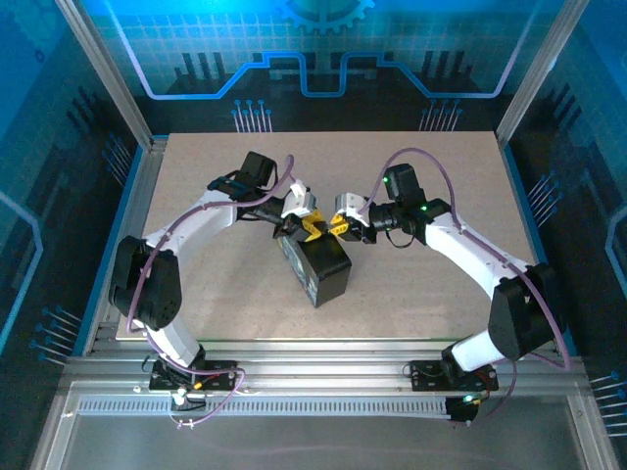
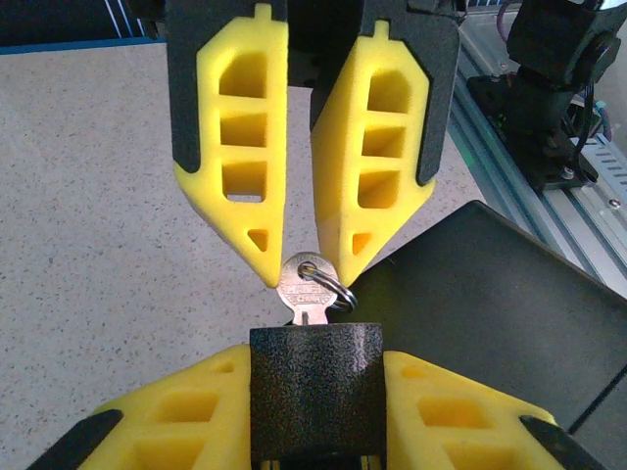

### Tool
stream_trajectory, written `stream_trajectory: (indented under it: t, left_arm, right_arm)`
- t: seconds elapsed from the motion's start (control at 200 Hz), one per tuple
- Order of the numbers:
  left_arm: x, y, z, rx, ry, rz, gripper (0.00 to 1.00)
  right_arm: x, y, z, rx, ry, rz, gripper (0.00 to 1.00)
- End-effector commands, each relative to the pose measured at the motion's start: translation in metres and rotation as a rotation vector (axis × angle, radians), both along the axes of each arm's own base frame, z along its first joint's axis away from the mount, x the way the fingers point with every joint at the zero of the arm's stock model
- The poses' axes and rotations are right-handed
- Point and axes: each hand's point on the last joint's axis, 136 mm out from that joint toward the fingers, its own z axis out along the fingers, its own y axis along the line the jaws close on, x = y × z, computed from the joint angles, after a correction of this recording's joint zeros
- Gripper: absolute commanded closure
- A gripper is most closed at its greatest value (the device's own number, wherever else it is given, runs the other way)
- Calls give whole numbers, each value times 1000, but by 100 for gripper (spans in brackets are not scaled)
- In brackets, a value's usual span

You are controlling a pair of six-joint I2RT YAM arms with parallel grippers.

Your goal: Unlock the padlock with the key

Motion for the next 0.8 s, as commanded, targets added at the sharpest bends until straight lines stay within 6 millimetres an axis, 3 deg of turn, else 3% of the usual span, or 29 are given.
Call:
stream_trajectory:
  t: [0.0, 0.335, 0.795]
  left_arm:
    - [-4, -6, 30, -103, -48, -71, 95]
    - [-4, -7, 30, -111, -36, -78, 96]
    - [-5, -8, 30, -120, -19, -86, 96]
  right_arm:
    - [0, 9, 10, 22, -43, 34, 81]
    - [-13, 20, 19, 21, -48, 65, 86]
    - [-13, 31, 23, 27, -74, 48, 81]
